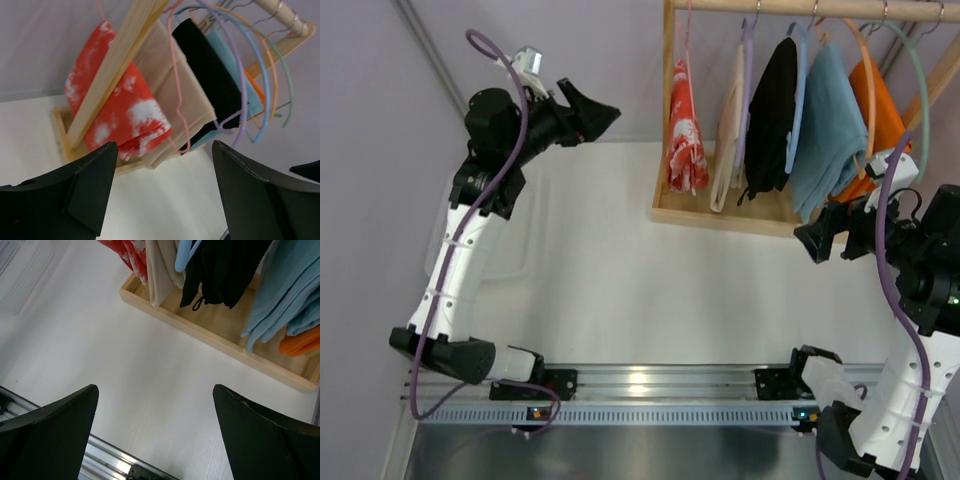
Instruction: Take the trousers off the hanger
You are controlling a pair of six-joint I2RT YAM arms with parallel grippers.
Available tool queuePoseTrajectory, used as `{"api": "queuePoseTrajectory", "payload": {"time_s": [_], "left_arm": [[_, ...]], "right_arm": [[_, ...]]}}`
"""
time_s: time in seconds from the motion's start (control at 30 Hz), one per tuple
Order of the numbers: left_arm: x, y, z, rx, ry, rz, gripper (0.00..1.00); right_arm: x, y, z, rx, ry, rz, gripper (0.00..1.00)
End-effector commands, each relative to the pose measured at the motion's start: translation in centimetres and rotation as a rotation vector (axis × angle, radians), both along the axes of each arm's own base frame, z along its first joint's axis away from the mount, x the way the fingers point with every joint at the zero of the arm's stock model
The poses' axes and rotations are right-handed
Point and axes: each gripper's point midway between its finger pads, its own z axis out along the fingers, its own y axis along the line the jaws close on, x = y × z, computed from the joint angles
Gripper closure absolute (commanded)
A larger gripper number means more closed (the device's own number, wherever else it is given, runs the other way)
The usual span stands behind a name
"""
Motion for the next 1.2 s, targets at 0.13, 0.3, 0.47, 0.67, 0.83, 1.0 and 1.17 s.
{"api": "queuePoseTrajectory", "payload": {"time_s": [0.13, 0.3, 0.47, 0.67, 0.83, 1.0, 1.17], "left_arm": [[2.5, -9.3, 4.7, -0.218, -0.109, -0.181, 0.21], [4.2, -13.2, 3.8, -0.264, -0.109, -0.2, 0.24], [6.7, -15.7, 2.8, -0.296, -0.113, -0.205, 0.31], [9.1, -17.7, 1.4, -0.311, -0.101, -0.187, 0.34], [10.1, -18.8, 1.6, -0.346, -0.122, -0.197, 0.41], [11.1, -19.3, 1.2, -0.368, -0.122, -0.182, 0.52], [10.4, -19.3, 2.7, -0.416, -0.137, -0.212, 0.91]], "right_arm": [[1.4, -0.9, 1.8, 0.008, -0.042, -0.036, 0.01], [1.7, -1.2, 1.9, 0.002, -0.042, -0.047, 0.01], [1.7, -1.3, 1.9, -0.003, -0.042, -0.052, 0.01], [1.7, -1.5, 1.7, -0.012, -0.037, -0.054, 0.01], [1.7, -1.5, 1.8, -0.019, -0.041, -0.052, 0.01], [1.5, -1.5, 1.8, -0.026, -0.046, -0.053, 0.01], [1.3, -1.3, 2.0, -0.022, -0.056, -0.045, 0.01]]}}
